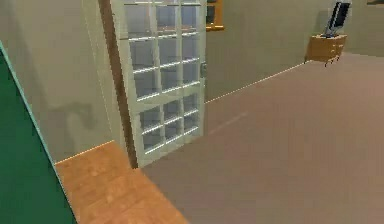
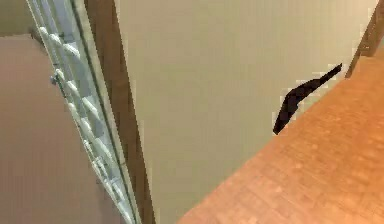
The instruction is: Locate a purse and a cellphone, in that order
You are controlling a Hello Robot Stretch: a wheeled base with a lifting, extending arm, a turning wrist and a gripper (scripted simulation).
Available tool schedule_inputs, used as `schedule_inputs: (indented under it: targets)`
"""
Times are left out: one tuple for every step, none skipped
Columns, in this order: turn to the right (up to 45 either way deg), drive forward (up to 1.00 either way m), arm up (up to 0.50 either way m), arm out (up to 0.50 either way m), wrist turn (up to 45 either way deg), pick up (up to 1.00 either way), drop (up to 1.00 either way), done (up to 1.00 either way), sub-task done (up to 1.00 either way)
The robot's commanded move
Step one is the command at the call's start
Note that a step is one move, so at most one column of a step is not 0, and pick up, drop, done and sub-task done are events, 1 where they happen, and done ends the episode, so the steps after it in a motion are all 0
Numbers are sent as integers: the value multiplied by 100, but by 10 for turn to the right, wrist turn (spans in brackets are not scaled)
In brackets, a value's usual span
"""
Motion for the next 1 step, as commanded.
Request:
schedule_inputs:
  targets:
    - [0,45,0,0,0,0,0,0,0]
